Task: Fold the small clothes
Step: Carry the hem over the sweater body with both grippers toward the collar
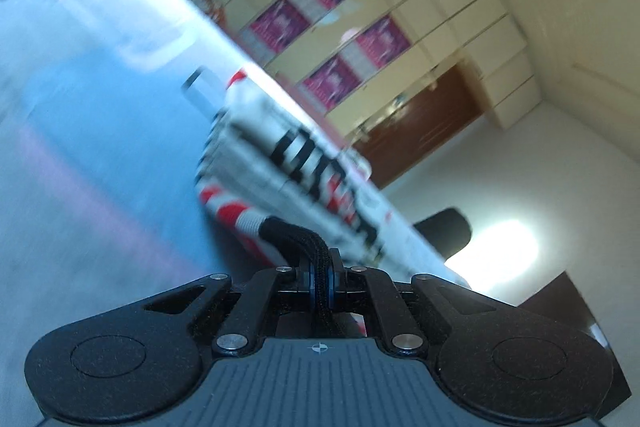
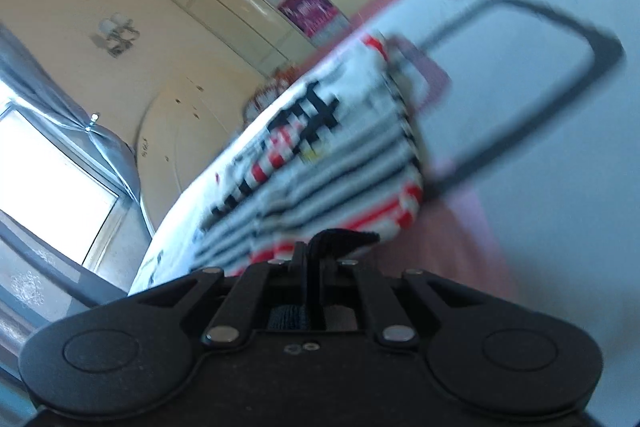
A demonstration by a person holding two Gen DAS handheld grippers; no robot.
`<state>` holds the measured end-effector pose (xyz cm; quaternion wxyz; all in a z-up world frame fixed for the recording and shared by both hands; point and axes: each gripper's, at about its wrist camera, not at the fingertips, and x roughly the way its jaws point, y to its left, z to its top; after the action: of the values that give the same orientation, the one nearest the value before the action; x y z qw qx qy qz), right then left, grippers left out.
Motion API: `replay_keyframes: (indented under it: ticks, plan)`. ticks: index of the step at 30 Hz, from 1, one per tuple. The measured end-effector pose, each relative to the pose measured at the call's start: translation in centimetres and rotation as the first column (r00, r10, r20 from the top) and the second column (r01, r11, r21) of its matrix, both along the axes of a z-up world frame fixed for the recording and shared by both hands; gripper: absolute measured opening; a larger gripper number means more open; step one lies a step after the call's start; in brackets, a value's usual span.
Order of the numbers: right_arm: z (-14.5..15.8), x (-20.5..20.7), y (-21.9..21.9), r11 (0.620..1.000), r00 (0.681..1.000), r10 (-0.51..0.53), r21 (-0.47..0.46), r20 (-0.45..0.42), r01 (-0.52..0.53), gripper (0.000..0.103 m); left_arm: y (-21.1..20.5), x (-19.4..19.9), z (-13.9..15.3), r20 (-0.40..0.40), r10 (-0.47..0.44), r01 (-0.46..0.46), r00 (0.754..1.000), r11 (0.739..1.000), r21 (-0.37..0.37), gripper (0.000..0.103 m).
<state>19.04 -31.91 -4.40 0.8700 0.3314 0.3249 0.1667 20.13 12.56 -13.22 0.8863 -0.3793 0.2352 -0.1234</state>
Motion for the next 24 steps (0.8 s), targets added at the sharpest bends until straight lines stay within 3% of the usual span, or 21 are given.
replay_keyframes:
  ticks: [7, 14, 19, 24]
  plan:
    - [4.4, 6.4, 0.6, 0.999, 0.991, -0.026, -0.041, 0.135, 0.032, 0.006, 0.7, 6.3, 4.4, 0.099, 0.002, -0.007, 0.995, 0.999, 0.041, 0.005]
    - [6.9, 14.5, 0.4, 0.997, 0.986, -0.019, -0.071, 0.167, 0.031, 0.006, 1.0, 15.0, 7.1, 0.131, 0.007, -0.017, 0.991, 0.997, 0.074, 0.005]
    - [6.4, 22.1, -0.4, 0.999, 0.989, -0.002, -0.052, 0.147, 0.010, 0.006, 1.0, 22.3, 7.9, 0.125, -0.034, 0.016, 0.992, 0.990, 0.139, 0.005]
    - [3.3, 30.1, -1.0, 1.000, 0.996, 0.002, 0.011, 0.093, -0.003, 0.006, 1.3, 29.3, 6.4, 0.066, -0.034, 0.022, 0.997, 0.983, 0.183, 0.005]
